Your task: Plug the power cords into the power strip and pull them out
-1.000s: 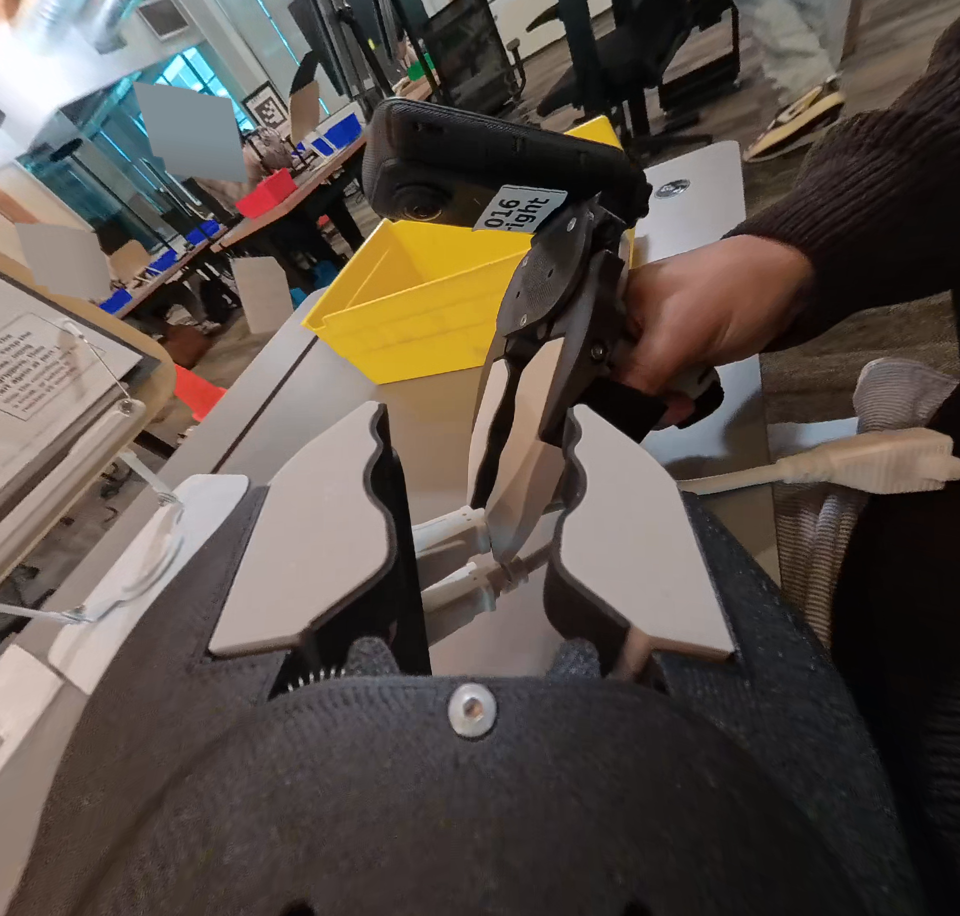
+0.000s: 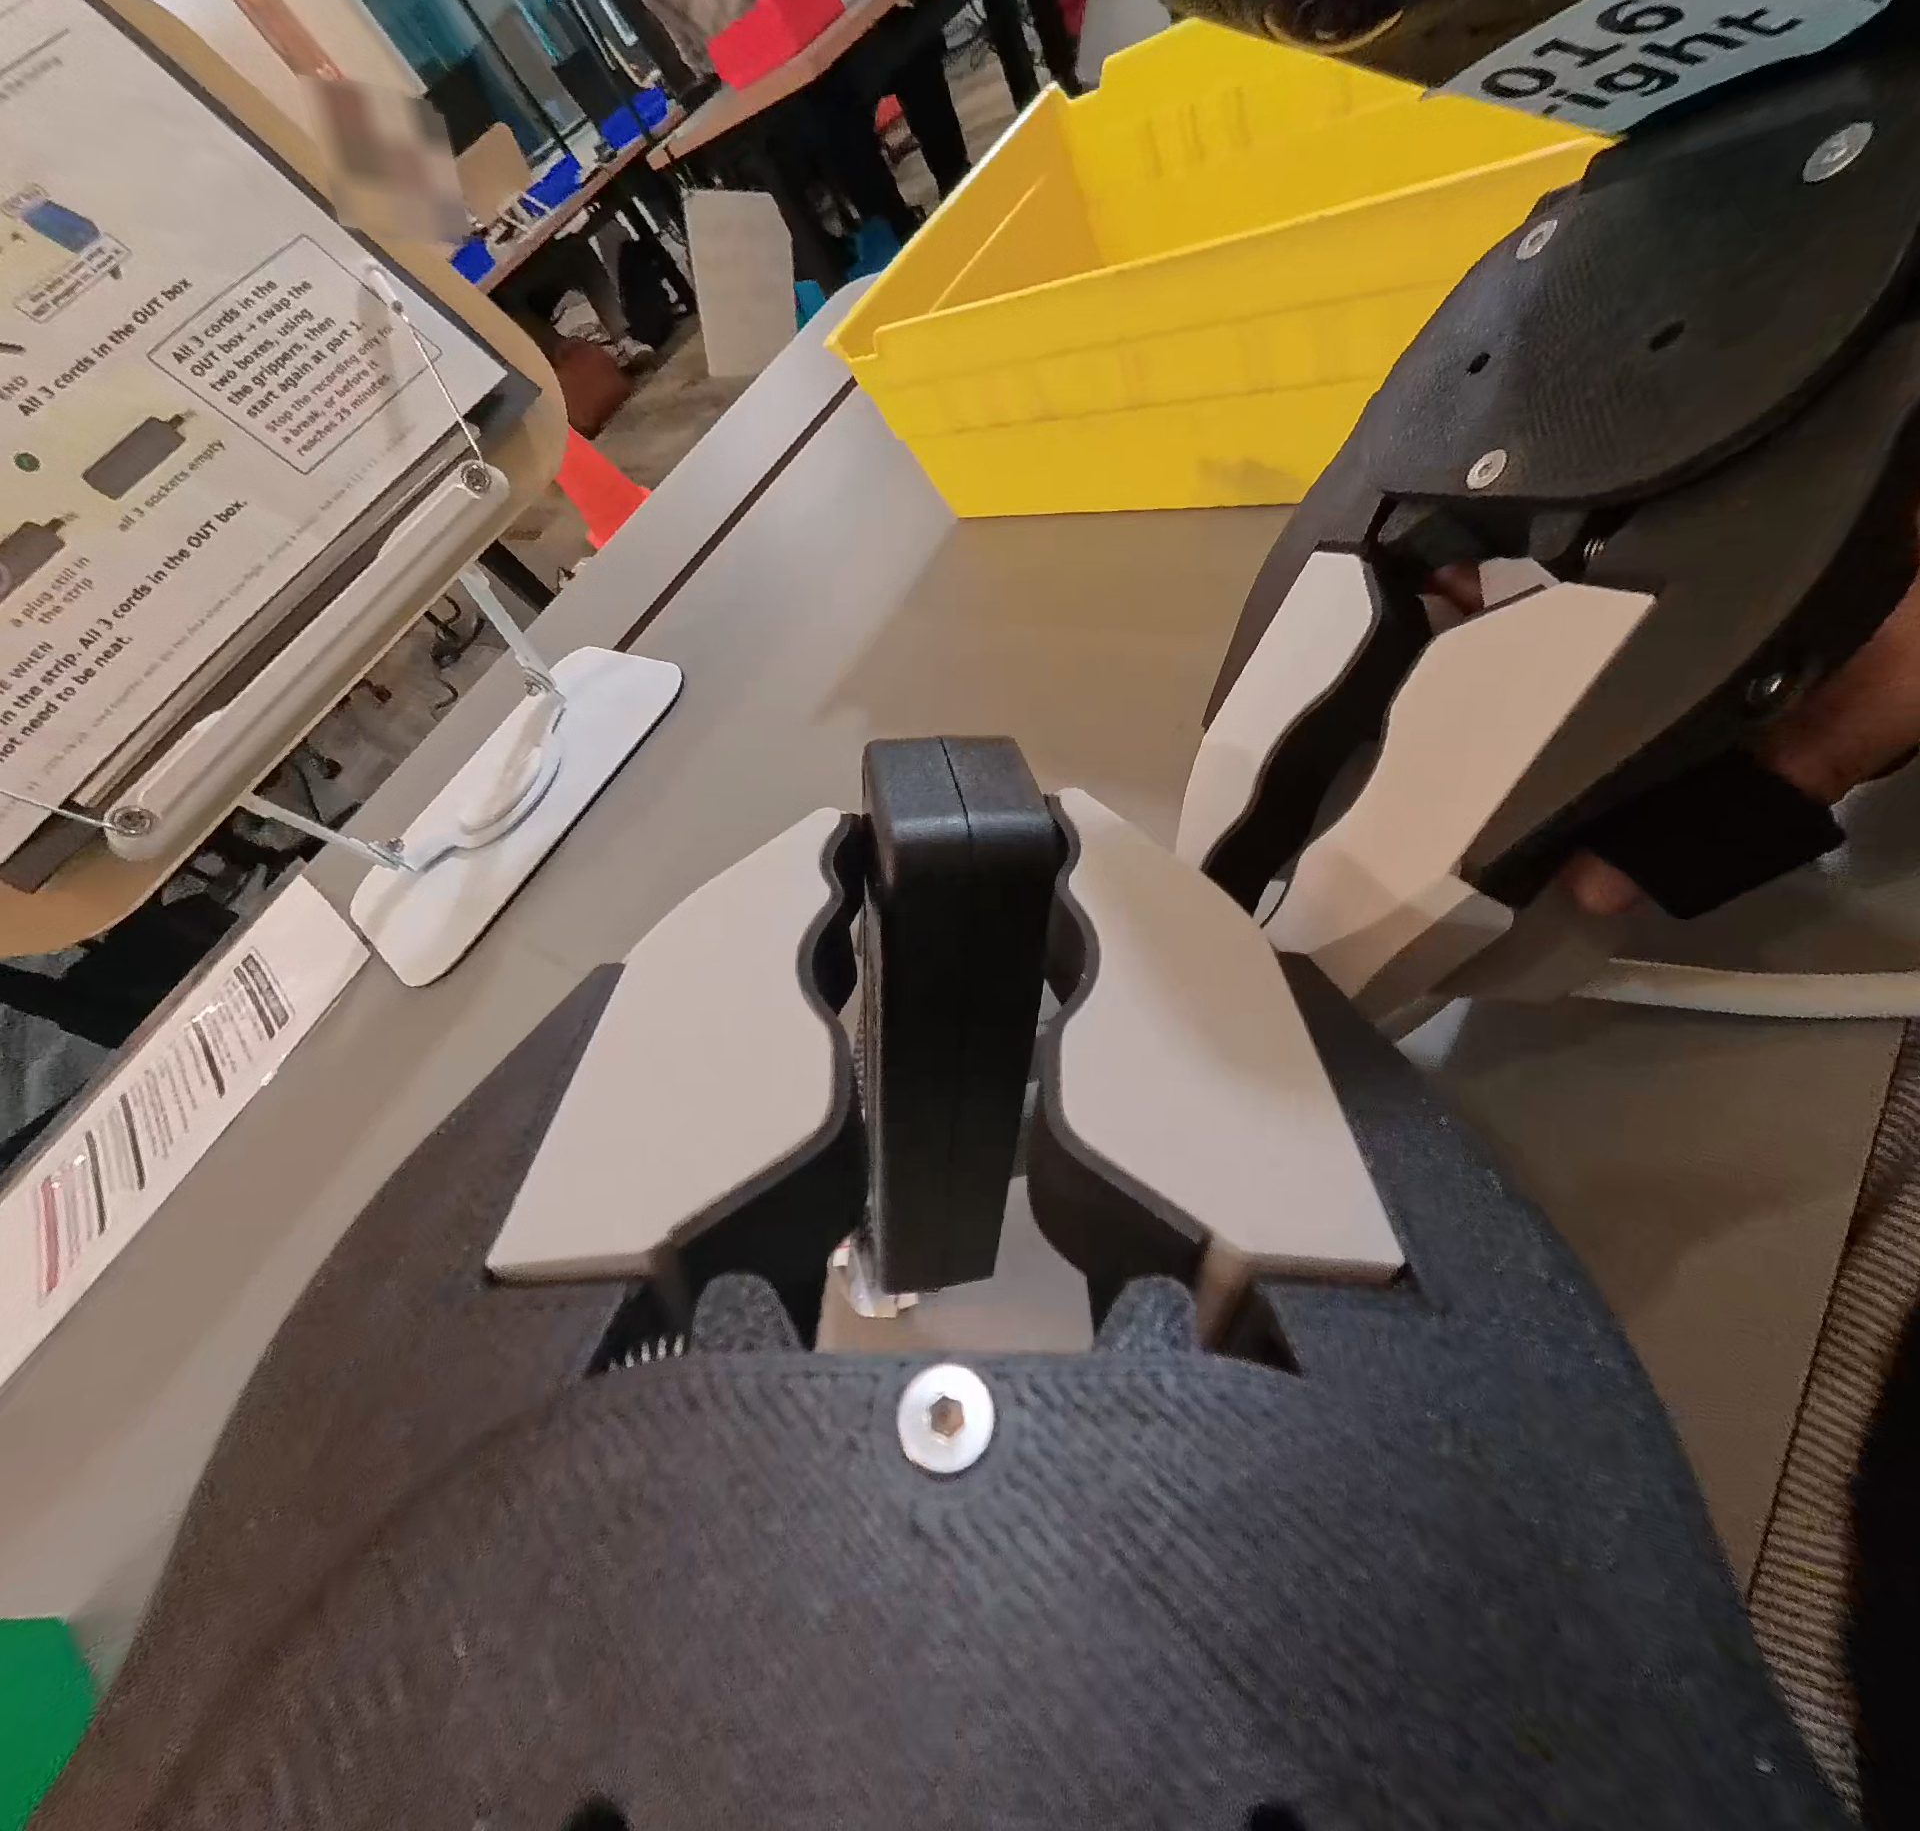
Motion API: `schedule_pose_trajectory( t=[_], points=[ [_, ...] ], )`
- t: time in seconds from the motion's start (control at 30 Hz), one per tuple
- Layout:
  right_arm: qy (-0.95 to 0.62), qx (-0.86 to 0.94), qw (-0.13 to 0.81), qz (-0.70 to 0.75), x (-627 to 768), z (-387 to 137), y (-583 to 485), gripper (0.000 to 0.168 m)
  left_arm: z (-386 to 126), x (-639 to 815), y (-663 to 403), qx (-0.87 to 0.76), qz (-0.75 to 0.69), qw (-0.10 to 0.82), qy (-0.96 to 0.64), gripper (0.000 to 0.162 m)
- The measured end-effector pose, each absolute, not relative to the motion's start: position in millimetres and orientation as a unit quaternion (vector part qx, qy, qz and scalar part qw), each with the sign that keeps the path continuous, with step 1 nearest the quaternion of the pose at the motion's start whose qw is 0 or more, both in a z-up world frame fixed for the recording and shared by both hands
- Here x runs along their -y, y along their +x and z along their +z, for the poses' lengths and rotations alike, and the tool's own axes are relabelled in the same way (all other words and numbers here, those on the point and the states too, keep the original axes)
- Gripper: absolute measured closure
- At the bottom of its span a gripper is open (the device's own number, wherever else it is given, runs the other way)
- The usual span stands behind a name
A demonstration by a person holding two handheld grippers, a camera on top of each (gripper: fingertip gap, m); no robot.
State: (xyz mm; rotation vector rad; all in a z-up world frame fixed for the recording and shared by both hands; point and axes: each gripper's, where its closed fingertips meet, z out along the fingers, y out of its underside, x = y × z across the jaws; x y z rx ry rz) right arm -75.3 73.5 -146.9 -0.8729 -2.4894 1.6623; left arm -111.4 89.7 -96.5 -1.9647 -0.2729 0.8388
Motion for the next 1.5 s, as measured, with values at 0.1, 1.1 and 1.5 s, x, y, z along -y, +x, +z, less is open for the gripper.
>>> schedule_pose_trajectory(
  t=[0.1, 1.1, 1.5],
  points=[
    [-0.265, 0.817, 0.043, 0.510, -73.2, -152.2, -75.0, 0.152, -100.0, -89.2, -109.5, 0.134, 0.341, 0.488, -0.793, 0.128],
    [-0.299, 0.798, 0.024, 0.523, -51.2, -154.1, -57.1, 0.152, -113.3, -32.7, -86.1, 0.273, 0.349, 0.561, -0.699, 0.131],
    [-0.296, 0.788, -0.017, 0.539, -54.7, -145.6, -57.5, 0.152, -110.2, -34.3, -88.0, 0.297, 0.305, 0.593, -0.683, 0.131]
  ],
)
